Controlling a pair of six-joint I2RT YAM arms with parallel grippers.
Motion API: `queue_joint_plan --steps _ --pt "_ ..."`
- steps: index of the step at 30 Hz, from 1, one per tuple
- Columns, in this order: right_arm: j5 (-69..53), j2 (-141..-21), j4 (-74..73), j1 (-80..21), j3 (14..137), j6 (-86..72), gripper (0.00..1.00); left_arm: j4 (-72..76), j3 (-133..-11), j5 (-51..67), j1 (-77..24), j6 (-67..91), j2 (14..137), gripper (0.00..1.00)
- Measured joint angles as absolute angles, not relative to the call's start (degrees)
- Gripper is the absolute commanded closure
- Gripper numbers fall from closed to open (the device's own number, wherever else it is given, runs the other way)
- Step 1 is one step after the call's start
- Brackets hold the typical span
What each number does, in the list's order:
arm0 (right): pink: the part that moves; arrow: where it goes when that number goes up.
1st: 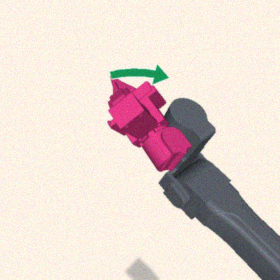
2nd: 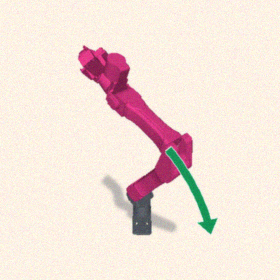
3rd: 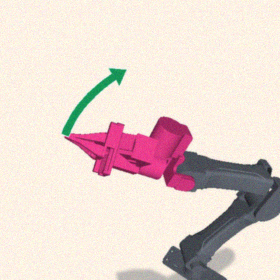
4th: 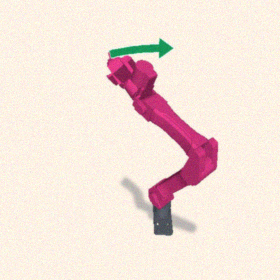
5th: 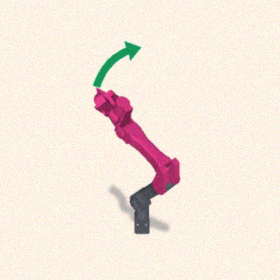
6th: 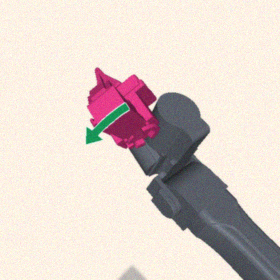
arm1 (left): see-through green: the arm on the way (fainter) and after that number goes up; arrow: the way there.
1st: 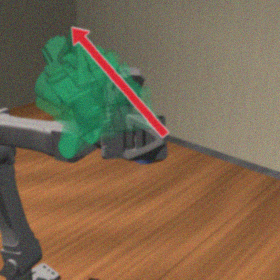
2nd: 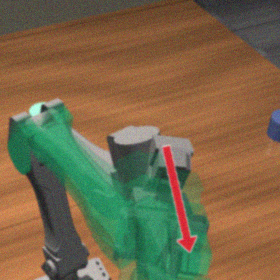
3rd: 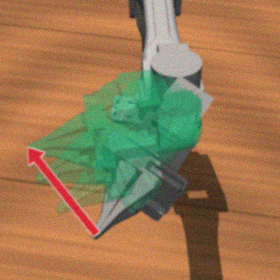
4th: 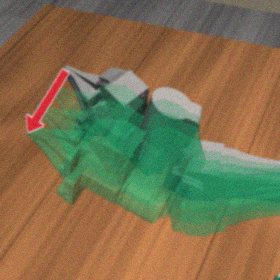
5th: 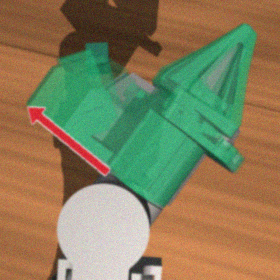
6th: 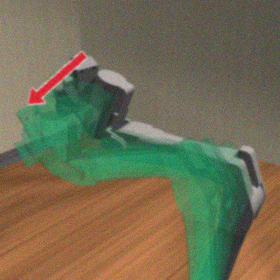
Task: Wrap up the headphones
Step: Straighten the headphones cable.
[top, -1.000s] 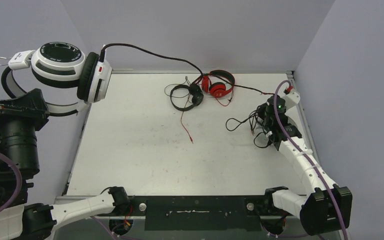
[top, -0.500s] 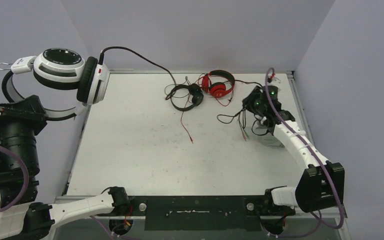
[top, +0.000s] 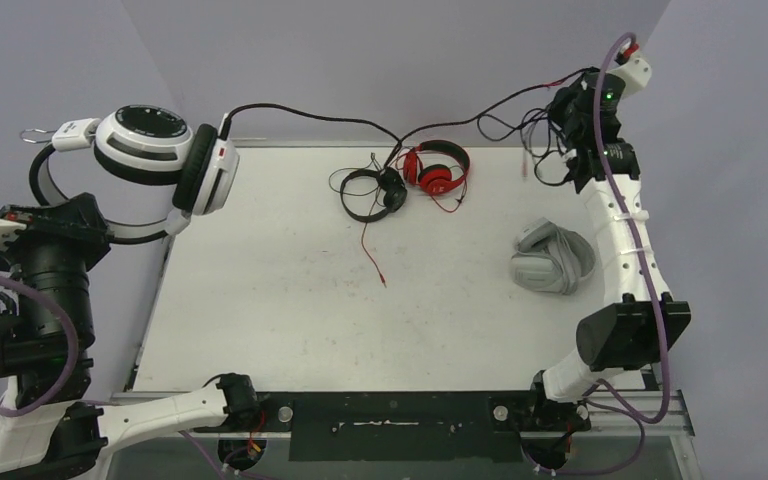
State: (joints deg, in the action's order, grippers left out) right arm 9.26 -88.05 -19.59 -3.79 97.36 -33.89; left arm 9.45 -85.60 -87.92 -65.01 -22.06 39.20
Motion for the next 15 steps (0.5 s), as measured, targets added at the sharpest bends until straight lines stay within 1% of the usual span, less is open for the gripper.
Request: queue_joint_plan --steps 2,6,8,12,15 --pt "10.26 -90.98 -21.45 -0.47 101.19 -35.48 0.79 10.09 -84.29 -88.25 -65.17 -22.02 36.82 1.0" --pt "10.74 -93.73 -24.62 4.38 102.0 -37.91 0.8 11.29 -84.27 -88.58 -65.21 -21.41 32.93 1.0" --pt "9.63 -94.76 -25.8 6.76 102.0 -38.79 0.82 11.79 -84.95 -88.6 -65.21 -21.12 31.68 1.0" --pt "6.76 -95.46 -26.52 11.84 101.34 -39.92 0.83 10.59 -87.83 -88.49 -65.28 -19.66 30.92 1.0" --pt "3.53 -95.46 -26.48 14.52 101.1 -39.64 0.8 8.67 -89.38 -88.42 -65.41 -19.07 30.96 1.0"
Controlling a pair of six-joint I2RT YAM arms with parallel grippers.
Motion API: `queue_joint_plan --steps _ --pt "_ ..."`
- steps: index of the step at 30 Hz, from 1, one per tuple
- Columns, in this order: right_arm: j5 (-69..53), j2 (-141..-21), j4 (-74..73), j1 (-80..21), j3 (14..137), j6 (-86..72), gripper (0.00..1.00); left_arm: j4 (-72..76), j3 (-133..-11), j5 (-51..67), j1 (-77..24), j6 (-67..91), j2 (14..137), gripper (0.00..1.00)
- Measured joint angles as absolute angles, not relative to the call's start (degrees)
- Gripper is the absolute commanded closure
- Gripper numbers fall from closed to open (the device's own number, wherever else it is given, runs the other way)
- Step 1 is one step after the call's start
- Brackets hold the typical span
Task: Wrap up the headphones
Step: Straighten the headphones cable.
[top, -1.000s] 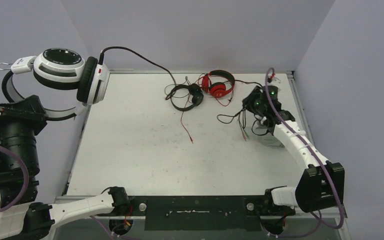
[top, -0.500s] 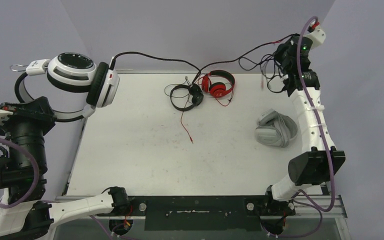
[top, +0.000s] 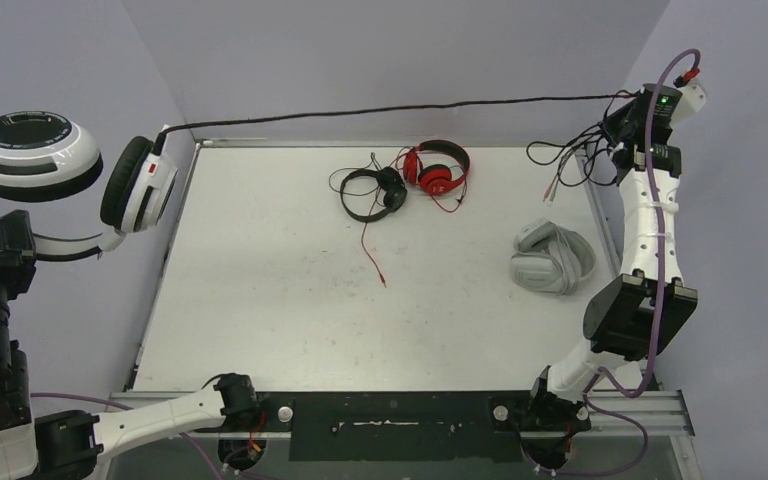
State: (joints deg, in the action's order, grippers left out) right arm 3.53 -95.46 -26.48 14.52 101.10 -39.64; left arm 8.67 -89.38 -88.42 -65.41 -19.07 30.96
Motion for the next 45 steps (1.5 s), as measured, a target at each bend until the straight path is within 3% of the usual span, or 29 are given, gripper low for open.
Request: queue_joint_plan --steps 4,5,7,8,10,15,21,25,34,45 --pt "-2.37 -95.46 -24.93 13.08 101.1 -36.73 0.73 7.14 -89.54 -88.09 -65.65 -18.37 31.4 1.0" --pt "-2.9 -95.46 -24.6 11.73 101.1 -35.68 0.58 6.87 -89.54 -88.03 -65.76 -18.11 31.62 1.0" --pt "-3.81 -95.33 -23.73 6.68 101.1 -32.84 0.17 6.81 -89.67 -87.85 -66.13 -17.08 32.12 1.0" --pt "-4.34 -95.18 -23.38 4.21 101.01 -31.99 0.06 6.81 -89.89 -87.74 -66.37 -16.67 32.4 1.0" --pt "-5.65 -94.5 -22.76 -2.24 100.36 -28.64 0.0 6.72 -90.85 -87.64 -66.83 -16.05 33.41 1.0" --pt "-7.86 -89.43 -23.55 -13.15 96.03 -23.2 0.0 6.66 -91.9 -87.53 -67.13 -15.35 36.29 1.0" --pt "-4.14 -79.72 -24.99 -12.23 85.76 -22.48 0.05 6.42 -91.9 -86.32 -67.48 -15.44 38.81 1.0" --pt "-8.45 -77.97 -23.57 -12.25 78.83 -20.93 0.05 6.46 -92.38 -85.23 -67.77 -15.29 39.51 1.0" --pt "-24.93 -73.23 -2.48 -36.53 60.58 -11.27 0.06 4.36 -95.46 -83.22 -69.3 -11.09 42.52 1.0" --pt "-27.29 -74.46 14.74 -40.47 49.78 -6.44 0.08 4.21 -103.37 -78.32 -69.67 -11.25 48.88 1.0"
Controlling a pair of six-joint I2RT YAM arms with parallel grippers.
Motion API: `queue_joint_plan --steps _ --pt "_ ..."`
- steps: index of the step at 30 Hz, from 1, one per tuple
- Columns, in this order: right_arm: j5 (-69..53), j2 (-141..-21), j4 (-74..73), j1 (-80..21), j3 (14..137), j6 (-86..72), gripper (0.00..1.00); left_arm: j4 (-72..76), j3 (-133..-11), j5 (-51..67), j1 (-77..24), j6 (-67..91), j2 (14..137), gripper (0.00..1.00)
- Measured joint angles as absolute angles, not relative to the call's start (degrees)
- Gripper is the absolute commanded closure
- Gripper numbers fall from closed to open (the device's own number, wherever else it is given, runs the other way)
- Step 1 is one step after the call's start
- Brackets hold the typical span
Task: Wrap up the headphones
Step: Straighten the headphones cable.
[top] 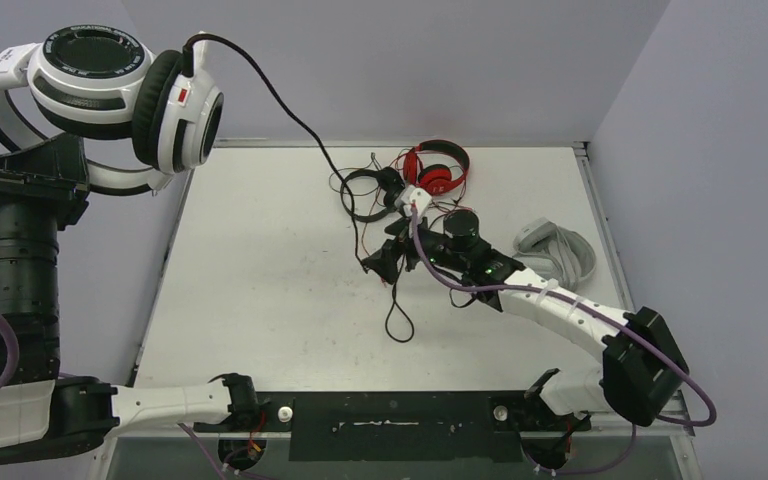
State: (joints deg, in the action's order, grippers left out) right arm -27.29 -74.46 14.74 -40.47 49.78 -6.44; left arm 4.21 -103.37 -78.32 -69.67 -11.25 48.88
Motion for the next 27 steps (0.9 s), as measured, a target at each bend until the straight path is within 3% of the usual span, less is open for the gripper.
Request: queue_joint_plan --steps 4,21,23,25,27 --pt "-27.33 -79.07 17.12 -42.15 49.01 -4.34 0.16 4.45 -106.63 -77.01 -69.73 -11.29 50.94 1.0" --pt "-15.14 -99.39 28.36 -42.17 45.74 -2.15 0.29 5.15 -115.83 -74.24 -70.22 -14.35 55.57 1.0" --pt "-12.86 -101.45 29.36 -41.98 45.74 -2.87 0.4 5.17 -115.83 -74.24 -70.39 -14.68 55.57 1.0" --pt "-11.27 -102.59 30.09 -41.54 45.74 -3.88 0.66 5.19 -115.83 -74.24 -70.43 -14.9 55.55 1.0" --pt "-10.59 -102.67 30.72 -40.38 45.74 -5.04 0.79 5.21 -115.83 -74.24 -70.43 -15.16 55.51 1.0"
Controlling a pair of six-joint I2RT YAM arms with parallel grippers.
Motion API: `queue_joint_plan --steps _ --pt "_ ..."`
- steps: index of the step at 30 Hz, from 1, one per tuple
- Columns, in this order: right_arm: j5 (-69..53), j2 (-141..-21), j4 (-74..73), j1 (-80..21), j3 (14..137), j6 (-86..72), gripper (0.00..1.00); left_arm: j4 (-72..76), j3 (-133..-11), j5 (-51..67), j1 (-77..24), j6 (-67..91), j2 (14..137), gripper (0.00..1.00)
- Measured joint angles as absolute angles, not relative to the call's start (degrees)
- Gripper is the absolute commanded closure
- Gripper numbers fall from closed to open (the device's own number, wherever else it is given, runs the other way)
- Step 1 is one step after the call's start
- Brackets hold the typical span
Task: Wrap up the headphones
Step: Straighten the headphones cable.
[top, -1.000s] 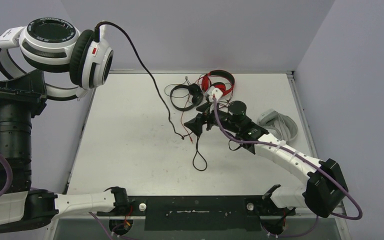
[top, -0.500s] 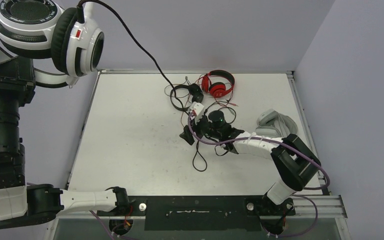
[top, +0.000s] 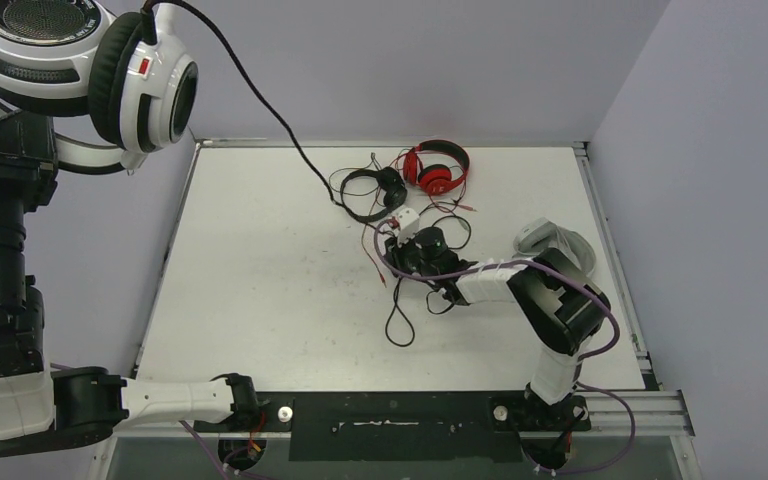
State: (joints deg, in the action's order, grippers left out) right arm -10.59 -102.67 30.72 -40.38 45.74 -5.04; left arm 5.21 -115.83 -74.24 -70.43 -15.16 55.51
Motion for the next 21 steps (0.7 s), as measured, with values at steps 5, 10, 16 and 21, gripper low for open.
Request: queue_joint_plan --steps 5,10,16,21 --pt "-10.33 -100.12 29.8 -36.25 46.19 -7.01 0.82 6.52 -114.78 -74.39 -70.48 -16.58 54.78 1.0" --pt "-8.56 -90.74 19.64 -34.61 53.04 -6.44 0.98 11.05 -110.32 -75.42 -71.26 -19.14 53.06 1.0" --pt "-1.17 -86.98 2.28 -31.24 86.37 -3.44 1.0 15.97 -104.57 -76.79 -72.05 -21.85 52.29 1.0" --pt "-0.38 -83.9 -2.13 -29.3 108.68 -2.61 1.0 18.11 -100.97 -77.82 -72.4 -23.46 52.25 1.0"
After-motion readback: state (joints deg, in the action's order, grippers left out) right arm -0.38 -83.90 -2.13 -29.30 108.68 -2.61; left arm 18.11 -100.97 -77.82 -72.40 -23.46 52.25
